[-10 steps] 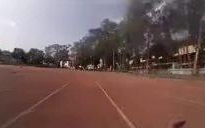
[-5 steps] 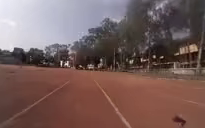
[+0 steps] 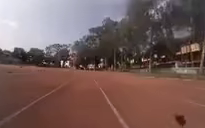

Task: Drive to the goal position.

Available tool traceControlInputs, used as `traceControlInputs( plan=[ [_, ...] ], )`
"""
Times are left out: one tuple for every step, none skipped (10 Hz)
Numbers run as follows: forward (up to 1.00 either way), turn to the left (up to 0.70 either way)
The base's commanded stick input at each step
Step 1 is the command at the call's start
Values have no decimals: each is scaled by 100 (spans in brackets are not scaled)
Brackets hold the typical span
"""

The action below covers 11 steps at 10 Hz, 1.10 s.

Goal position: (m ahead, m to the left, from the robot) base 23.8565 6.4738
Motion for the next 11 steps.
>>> traceControlInputs(
  plan=[
    [70, 0],
    [70, 0],
    [70, 0],
    [70, 0],
    [70, 0],
    [70, 0],
    [70, 0],
    [70, 0],
    [70, 0],
    [70, 0],
    [70, 0]
  ],
)
